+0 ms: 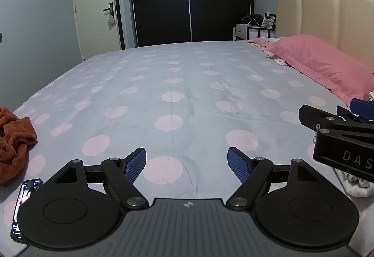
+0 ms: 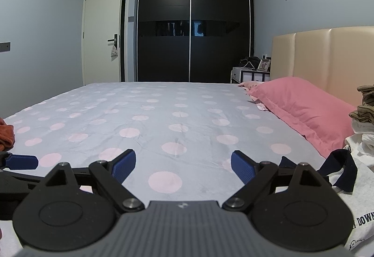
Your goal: Fold clothes
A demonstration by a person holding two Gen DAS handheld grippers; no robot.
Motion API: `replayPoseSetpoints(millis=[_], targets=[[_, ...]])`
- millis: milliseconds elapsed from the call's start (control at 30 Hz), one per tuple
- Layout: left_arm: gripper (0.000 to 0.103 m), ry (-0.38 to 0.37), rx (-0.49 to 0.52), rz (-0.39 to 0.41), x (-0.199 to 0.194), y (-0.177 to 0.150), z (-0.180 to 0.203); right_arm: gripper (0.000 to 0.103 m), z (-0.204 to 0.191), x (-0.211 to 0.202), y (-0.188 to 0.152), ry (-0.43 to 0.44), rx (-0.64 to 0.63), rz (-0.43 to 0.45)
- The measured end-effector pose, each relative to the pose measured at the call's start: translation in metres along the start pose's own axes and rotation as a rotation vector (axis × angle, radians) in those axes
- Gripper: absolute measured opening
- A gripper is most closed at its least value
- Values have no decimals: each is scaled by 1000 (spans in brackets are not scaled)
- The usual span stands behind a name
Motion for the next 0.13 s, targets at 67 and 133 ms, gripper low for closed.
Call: replayPoseSetpoints(millis=[67, 133], targets=[[76, 1, -5, 1, -1, 0, 0, 90, 0, 0, 0, 3, -3, 0], [76, 6, -5, 4, -2, 0, 0, 91, 0, 0, 0, 5, -4, 1]])
Point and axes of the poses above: each gripper's, at about its wrist camera, not at the fingertips, and x roughly the way its jaws point, z to its right, y to its top, the point moved 3 cm from there along x, roughly the way its jaws point, and after that the axes turned 5 degrees about -y, right-handed, at the moved point
